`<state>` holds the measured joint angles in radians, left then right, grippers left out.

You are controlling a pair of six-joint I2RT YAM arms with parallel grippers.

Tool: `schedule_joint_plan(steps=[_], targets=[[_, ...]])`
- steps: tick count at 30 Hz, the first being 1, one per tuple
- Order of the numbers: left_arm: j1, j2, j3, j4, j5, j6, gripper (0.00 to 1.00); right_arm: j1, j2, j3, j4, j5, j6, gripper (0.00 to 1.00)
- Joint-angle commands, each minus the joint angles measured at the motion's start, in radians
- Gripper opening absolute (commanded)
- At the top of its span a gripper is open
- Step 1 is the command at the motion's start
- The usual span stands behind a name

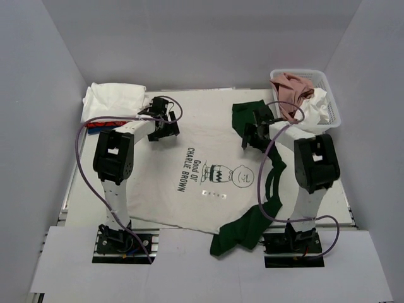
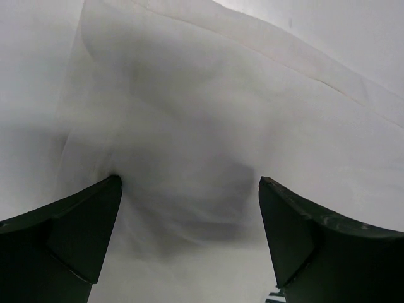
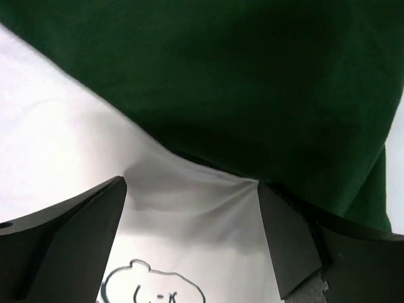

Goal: Fold and stack the t-shirts

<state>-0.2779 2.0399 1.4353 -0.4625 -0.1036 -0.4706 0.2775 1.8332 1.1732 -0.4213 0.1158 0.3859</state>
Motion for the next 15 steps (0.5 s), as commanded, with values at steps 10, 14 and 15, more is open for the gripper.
schedule_joint_plan(steps=[10, 14, 15], targets=[[0.101, 0.252, 0.371, -0.13, -0.016, -0.008, 1.0, -0.001, 0.472, 0.783, -0.146, -0.007, -0.206, 0.9], [0.091, 0.188, 0.363, -0.067, 0.008, 0.053, 1.0, 0.022, 0.376, 0.813, -0.14, -0.09, -0.255, 0.9], [0.091, 0.165, 0.346, -0.056, 0.008, 0.053, 1.0, 0.026, 0.347, 0.778, -0.105, -0.097, -0.266, 0.9]])
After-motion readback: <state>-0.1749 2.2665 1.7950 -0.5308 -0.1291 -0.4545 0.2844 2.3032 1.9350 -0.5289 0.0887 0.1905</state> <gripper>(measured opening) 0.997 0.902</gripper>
